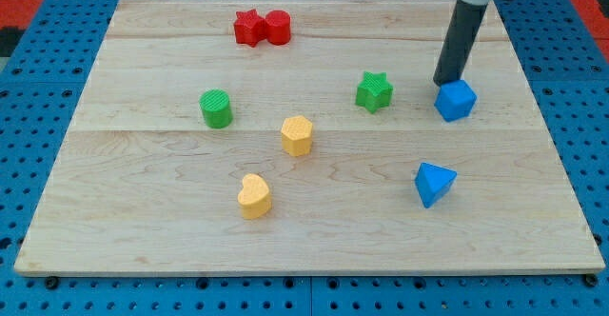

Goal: Push the blue cube above the blue triangle

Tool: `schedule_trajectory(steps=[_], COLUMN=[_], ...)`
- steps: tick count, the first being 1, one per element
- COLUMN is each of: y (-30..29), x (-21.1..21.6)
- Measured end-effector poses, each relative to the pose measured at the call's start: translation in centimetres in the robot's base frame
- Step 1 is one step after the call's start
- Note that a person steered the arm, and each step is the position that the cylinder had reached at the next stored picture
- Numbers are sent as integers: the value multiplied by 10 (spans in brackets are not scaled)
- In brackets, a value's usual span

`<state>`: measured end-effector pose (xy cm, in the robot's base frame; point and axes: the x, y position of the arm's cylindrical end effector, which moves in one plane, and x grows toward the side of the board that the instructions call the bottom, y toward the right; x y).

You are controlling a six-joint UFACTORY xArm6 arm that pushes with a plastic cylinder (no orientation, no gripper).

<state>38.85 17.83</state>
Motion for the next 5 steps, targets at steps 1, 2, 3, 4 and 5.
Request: schedule_trajectory(steps=[1, 2, 3, 4, 5], y=[-3, 7, 43, 19, -9], x=[5, 11, 24, 60, 85])
